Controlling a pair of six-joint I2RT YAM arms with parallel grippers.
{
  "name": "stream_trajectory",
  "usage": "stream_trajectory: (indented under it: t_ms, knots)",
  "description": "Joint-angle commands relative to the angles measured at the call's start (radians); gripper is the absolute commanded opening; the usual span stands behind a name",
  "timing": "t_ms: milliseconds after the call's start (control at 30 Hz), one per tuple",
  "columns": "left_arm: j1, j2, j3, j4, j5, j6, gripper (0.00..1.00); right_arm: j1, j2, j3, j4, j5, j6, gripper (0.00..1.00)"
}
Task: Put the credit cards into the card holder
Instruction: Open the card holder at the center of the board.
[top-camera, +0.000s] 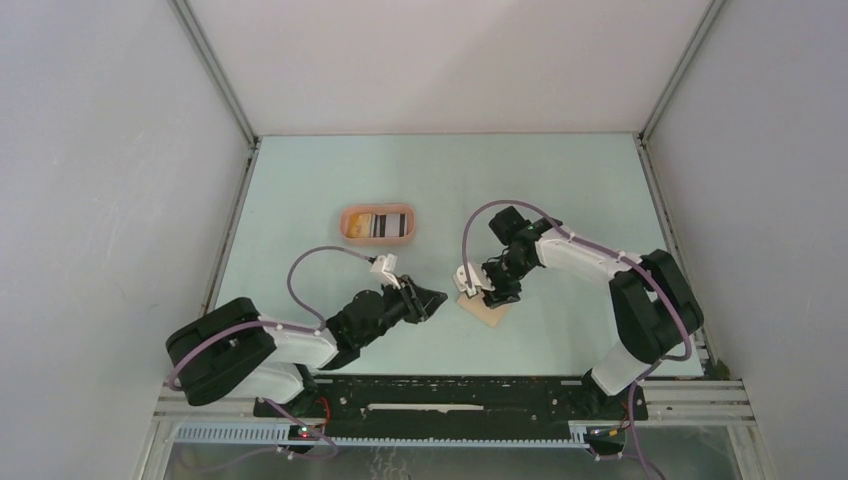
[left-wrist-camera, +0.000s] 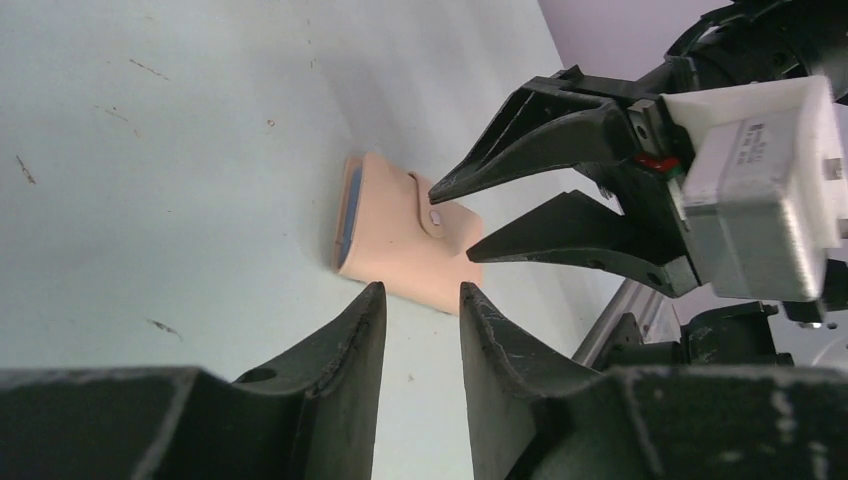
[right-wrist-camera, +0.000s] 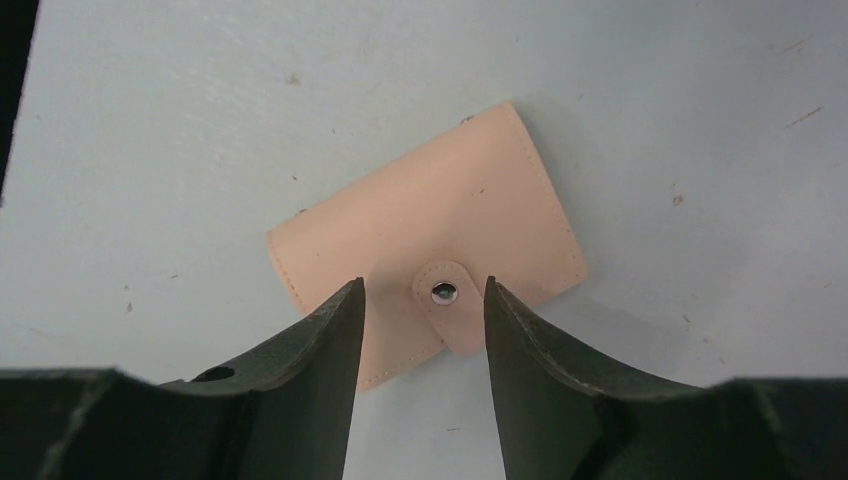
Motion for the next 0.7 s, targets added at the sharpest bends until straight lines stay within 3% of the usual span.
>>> stream_trajectory:
  t_ms: [0, 367, 667]
  knots:
    - [-0.008, 0.055, 0.002, 0.090, -0.017, -0.023, 0.37, 0.008, 0.039, 0.019, 0.030, 0.050, -0.012, 0.55]
    - [-0.010, 0.209, 0.010, 0.240, 0.020, -0.069, 0.32, 0.044, 0.121, 0.024, 0.040, 0.118, 0.010, 0.50]
    - [-0.013, 0.248, 0.020, 0.233, 0.009, -0.077, 0.30, 0.068, 0.169, 0.048, 0.009, 0.160, 0.025, 0.33]
